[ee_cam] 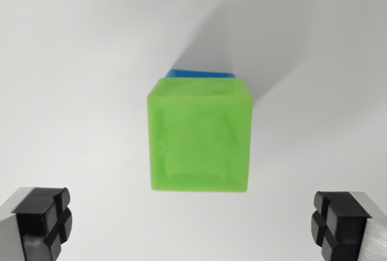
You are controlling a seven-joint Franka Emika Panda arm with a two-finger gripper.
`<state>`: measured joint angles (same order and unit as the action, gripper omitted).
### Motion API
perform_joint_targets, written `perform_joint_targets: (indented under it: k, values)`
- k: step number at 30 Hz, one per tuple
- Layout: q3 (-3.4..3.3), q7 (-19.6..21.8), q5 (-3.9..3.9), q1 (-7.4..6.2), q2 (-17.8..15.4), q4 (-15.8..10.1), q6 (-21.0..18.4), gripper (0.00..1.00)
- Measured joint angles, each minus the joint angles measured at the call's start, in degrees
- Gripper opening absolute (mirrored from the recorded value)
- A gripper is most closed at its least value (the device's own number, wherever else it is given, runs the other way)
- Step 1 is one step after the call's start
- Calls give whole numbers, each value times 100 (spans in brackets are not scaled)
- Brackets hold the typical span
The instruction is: Stack cube
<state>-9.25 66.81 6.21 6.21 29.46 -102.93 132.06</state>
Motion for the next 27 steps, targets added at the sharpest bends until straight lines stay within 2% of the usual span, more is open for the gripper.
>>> perform_joint_targets:
  k: [13, 27]
  values:
    - [-45, 59, -100, -24, -447, 168, -611, 100]
    - [-59, 124, -196, -24, -835, 537, -1350, 100]
